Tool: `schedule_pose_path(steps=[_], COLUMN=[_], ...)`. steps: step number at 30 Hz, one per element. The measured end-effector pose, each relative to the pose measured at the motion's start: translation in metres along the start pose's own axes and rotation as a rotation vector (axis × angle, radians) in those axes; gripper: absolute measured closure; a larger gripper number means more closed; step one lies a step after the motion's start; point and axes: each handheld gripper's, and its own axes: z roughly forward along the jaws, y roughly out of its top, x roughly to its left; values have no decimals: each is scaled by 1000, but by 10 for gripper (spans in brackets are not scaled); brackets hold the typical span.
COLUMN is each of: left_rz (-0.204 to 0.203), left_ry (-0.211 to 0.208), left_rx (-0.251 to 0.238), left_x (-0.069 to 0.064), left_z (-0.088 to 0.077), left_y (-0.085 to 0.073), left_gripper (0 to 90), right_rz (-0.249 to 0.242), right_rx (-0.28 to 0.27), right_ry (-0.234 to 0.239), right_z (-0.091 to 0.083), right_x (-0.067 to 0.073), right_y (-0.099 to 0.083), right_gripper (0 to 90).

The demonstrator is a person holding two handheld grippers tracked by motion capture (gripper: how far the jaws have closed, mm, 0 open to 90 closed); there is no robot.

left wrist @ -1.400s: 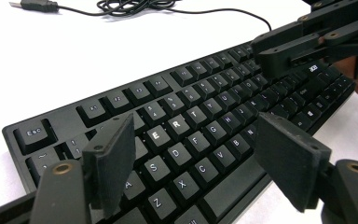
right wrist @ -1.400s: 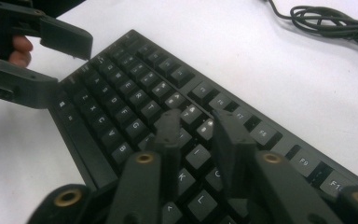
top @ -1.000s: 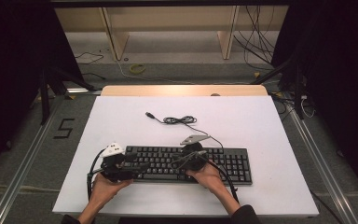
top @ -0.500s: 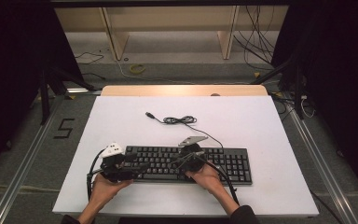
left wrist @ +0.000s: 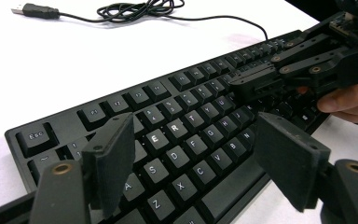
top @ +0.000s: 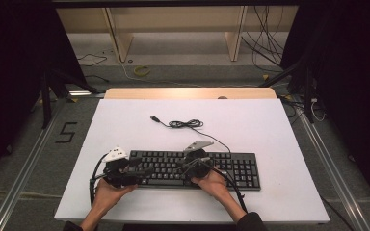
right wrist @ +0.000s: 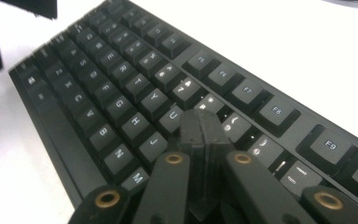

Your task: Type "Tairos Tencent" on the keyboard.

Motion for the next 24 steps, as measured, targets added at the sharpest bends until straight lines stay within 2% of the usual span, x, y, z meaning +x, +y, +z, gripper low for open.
schedule_pose_path(steps=[3, 8, 16, 17, 18, 24], left_rz=[-3, -3, 0, -2, -4, 1], left_ry=[1, 2, 2, 2, 1, -2], left_rx=[0, 0, 9, 12, 13, 26], left_x=[1, 2, 3, 3, 3, 2], left_z=[0, 1, 4, 5, 6, 8], left_y=[0, 0, 2, 2, 2, 4], left_gripper=[293, 298, 343, 343, 362, 416], right_rz=[26, 23, 22, 21, 18, 10], right_rx=[-25, -60, -75, -77, -80, -85], right_ry=[16, 17, 32, 36, 44, 62], right_z=[-5, -16, -25, -26, -28, -34], right_x=[-1, -1, -3, -3, -3, -3], right_y=[1, 4, 1, 1, 0, -4], right_gripper=[892, 871, 796, 774, 715, 620])
